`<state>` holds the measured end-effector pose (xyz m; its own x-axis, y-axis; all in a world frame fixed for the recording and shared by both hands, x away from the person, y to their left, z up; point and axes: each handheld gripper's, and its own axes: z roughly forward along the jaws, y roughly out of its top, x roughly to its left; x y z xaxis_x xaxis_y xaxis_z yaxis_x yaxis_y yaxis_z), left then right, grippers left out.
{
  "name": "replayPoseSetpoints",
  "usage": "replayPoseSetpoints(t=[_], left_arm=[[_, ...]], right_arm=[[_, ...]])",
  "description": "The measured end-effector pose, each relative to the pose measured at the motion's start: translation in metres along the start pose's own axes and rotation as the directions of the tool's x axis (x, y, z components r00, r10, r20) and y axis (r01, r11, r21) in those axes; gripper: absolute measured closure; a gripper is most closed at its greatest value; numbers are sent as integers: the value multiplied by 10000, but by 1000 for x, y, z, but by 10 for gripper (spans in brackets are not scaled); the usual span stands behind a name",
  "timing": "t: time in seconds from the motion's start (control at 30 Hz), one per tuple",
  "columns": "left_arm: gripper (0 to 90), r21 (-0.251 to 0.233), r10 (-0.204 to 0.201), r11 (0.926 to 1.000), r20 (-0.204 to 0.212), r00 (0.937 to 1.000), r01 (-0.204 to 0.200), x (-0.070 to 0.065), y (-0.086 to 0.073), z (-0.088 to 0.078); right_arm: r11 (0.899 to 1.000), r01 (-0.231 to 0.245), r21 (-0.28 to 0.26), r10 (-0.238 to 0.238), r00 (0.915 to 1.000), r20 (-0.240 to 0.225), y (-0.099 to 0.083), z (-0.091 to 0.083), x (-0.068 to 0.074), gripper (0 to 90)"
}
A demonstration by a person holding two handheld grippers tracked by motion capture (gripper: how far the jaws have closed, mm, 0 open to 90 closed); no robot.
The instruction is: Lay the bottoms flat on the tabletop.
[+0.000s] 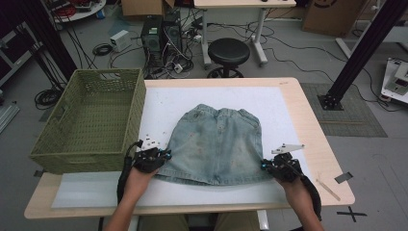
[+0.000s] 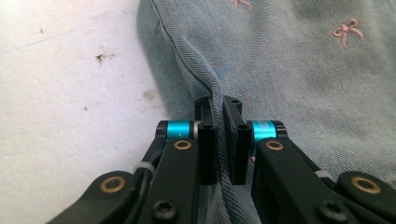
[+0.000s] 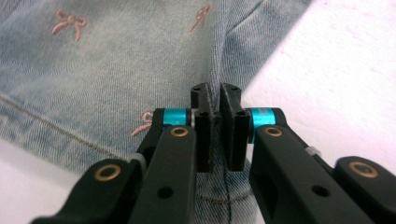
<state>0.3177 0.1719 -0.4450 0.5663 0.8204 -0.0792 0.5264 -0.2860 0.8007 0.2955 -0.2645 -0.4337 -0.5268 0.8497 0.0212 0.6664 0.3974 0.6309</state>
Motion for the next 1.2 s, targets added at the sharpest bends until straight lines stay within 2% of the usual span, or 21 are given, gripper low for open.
replayPoseSetpoints(t=[0.07, 0.13, 0.23, 0.27, 0.3, 0.33, 0.37, 0.4, 0.5, 0.63, 0.73, 0.87, 0.93, 1.0, 1.13, 1.2], left_arm=[[850, -82, -82, 9999, 172, 9998, 83, -1, -2, -5], [847, -74, -96, 9999, 419, 9991, 99, -4, -4, -7], [811, 95, -53, 9999, 626, 9980, 48, -9, -6, -7], [766, 88, -183, 9998, 707, 9973, 177, -10, -5, -7], [683, 86, -299, 9995, 747, 9968, 294, -9, -5, -7], [600, -75, -422, 9991, 773, 9961, 429, -8, -4, -7], [555, -280, -477, 9984, 743, 9961, 499, -7, -2, -8], [523, -486, -529, 9972, 742, 9958, 566, -5, 0, -8], [463, -1065, -624, 9919, 650, 9959, 691, -1, 9, -6], [449, -1478, -592, 9868, 563, 9967, 670, 2, 21, 2], [449, -1661, -476, 9846, 449, 9979, 544, 6, 31, 11], [450, -1840, -528, 9812, 350, 9980, 584, 12, 41, 22], [450, -1804, -542, 9819, 240, 9982, 576, 14, 45, 26], [450, -1841, -502, 9815, 205, 9985, 531, 14, 49, 28], [452, -1957, -374, 9798, 212, 9991, 408, 14, 61, 33], [452, -1915, -295, 9809, 231, 9993, 334, 15, 68, 37]], right_arm=[[9999, 129, 53, -131, 9987, 501, -3, -8, 0, 864], [9997, 53, 220, -69, 9973, 729, -9, -18, -1, 864], [9973, -56, 736, 11, 9982, 607, -16, -26, 1, 861], [9974, -51, 724, 12, 9986, 536, -17, -28, 2, 844], [9972, -65, 741, 34, 9991, 411, -18, -30, 2, 830], [9978, -84, 651, 61, 9993, 357, -18, -33, 1, 800], [9990, -145, 422, 132, 9994, 318, -18, -34, 0, 743], [9997, -202, 113, 198, 9994, 266, -17, -36, -3, 680], [9947, -646, -804, 652, 9979, 54, -12, -37, -11, 621], [9817, -769, -1740, 789, 9969, 43, 1, -29, -23, 591], [9748, -766, -2095, 782, 9969, -7, 13, -18, -31, 598], [9729, -954, -2108, 904, 9953, -336, 29, -1, -41, 600], [9752, -999, -1973, 929, 9947, -442, 33, 6, -44, 600], [9773, -961, -1889, 921, 9953, -300, 35, 10, -46, 606], [9787, -1057, -1758, 1009, 9942, -363, 38, 15, -49, 715], [9834, -981, -1527, 949, 9951, -285, 42, 19, -50, 715]])
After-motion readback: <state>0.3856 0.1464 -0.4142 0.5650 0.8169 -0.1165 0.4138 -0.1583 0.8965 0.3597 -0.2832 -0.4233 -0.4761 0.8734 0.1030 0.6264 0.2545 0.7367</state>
